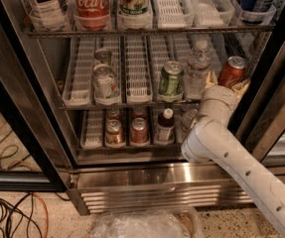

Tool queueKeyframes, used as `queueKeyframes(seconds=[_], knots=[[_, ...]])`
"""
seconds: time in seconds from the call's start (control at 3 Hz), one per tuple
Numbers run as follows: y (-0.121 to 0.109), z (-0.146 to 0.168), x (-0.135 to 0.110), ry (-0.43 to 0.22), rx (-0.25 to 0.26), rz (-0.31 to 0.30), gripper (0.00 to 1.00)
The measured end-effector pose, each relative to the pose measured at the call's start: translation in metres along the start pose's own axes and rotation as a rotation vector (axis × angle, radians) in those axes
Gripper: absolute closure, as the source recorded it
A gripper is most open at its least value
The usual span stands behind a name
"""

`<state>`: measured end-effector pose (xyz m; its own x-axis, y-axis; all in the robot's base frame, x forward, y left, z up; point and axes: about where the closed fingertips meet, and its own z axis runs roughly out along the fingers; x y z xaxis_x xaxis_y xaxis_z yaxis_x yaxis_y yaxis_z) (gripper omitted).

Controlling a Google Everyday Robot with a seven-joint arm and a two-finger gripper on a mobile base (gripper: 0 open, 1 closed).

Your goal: Pick coke can from middle shelf of fridge

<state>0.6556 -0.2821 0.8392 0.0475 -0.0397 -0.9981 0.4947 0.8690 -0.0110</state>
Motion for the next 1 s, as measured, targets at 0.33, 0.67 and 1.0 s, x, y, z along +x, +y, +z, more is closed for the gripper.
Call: queueKeyframes(seconds=[0.33,0.67,1.0], knots=[[-0.001,0.004,-0.001,0.000,0.012,0.001,0.32],[-0.004,0.010,-0.004,-0.005,0.032,0.007,0.34],[-0.006,0.015,-0.007,-0.009,0.049,0.015,0.53]])
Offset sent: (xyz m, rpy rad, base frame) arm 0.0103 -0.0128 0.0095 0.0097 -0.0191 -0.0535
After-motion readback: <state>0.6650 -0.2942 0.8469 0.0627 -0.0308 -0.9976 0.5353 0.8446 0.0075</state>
